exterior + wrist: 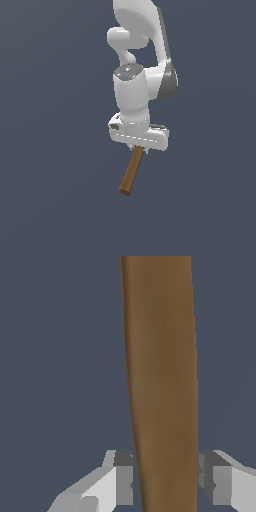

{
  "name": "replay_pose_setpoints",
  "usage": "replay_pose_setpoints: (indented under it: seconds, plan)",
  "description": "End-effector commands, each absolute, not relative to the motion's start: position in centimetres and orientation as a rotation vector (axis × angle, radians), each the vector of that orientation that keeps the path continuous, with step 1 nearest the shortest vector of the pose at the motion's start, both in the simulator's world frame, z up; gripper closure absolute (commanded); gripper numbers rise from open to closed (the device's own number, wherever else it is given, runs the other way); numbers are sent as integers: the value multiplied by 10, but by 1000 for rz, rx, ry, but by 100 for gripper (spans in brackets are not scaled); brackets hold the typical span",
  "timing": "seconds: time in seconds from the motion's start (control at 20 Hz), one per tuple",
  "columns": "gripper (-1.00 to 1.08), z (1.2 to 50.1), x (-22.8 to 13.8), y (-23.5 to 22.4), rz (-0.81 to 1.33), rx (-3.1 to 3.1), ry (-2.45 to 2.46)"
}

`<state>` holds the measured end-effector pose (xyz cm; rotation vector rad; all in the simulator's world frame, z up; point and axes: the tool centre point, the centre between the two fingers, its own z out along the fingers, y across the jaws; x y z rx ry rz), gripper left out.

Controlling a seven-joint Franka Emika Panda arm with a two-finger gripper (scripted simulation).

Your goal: Pick up the object and move it to a goal position.

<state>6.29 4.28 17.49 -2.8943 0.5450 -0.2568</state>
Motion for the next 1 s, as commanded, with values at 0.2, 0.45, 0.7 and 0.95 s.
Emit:
replay_pose_setpoints:
  seconds: [0.2, 0.45, 0.7, 0.95]
  plan:
    - [108, 223, 77, 27, -328, -2857, 398]
    - [108, 258, 86, 15, -376, -2822, 288]
    - [108, 295, 94, 2, -423, -2781, 176]
    - [108, 335, 102, -13, -472, -2732, 57]
